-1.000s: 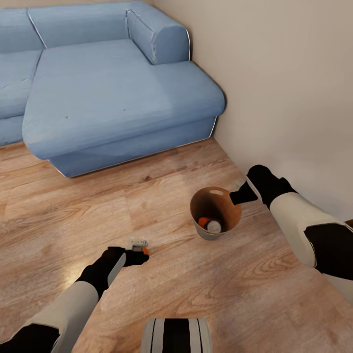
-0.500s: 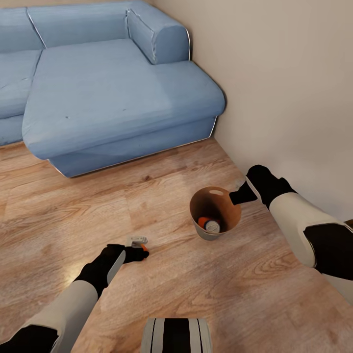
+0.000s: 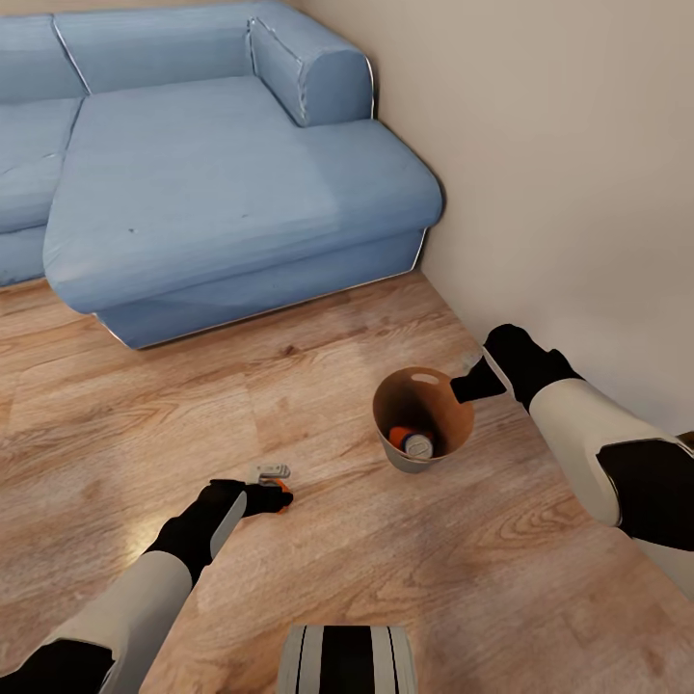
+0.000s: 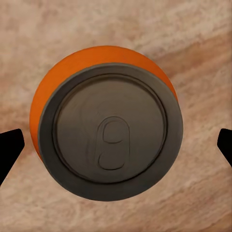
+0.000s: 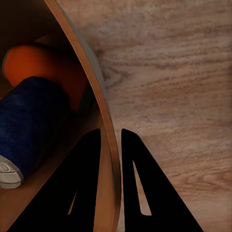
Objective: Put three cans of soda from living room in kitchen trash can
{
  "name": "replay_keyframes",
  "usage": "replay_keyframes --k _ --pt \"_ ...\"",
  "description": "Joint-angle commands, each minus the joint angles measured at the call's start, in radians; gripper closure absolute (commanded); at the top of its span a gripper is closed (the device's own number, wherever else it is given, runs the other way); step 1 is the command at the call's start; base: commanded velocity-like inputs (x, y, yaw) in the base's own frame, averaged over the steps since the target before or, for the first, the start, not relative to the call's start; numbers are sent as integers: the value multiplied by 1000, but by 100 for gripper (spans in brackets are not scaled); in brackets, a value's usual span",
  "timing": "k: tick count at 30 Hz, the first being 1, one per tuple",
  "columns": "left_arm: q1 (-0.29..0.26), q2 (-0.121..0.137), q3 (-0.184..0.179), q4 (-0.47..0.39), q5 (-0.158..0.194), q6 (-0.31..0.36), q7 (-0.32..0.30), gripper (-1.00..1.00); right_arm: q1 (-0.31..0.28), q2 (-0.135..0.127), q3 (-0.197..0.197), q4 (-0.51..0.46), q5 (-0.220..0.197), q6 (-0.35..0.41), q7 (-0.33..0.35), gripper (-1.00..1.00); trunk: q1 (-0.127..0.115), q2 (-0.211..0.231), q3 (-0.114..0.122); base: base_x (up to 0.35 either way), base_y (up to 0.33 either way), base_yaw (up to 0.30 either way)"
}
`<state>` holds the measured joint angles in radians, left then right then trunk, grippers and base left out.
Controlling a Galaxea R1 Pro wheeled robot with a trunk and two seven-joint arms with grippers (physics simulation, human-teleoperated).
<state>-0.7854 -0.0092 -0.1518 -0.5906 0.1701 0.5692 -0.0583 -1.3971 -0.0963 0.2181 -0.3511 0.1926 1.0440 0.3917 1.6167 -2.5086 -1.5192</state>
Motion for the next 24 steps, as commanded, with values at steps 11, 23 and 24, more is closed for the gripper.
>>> replay_keyframes --k 11,23,24 --pt "0 0 0 0 0 0 0 -100 0 1 -5 0 -21 3 4 100 0 0 0 0 0 0" --pt "0 1 0 0 0 0 0 -100 0 -3 -4 -3 -21 3 4 100 0 0 0 0 0 0" --pt "0 1 0 0 0 0 0 -100 0 -3 -4 -3 -21 3 4 100 0 0 0 0 0 0"
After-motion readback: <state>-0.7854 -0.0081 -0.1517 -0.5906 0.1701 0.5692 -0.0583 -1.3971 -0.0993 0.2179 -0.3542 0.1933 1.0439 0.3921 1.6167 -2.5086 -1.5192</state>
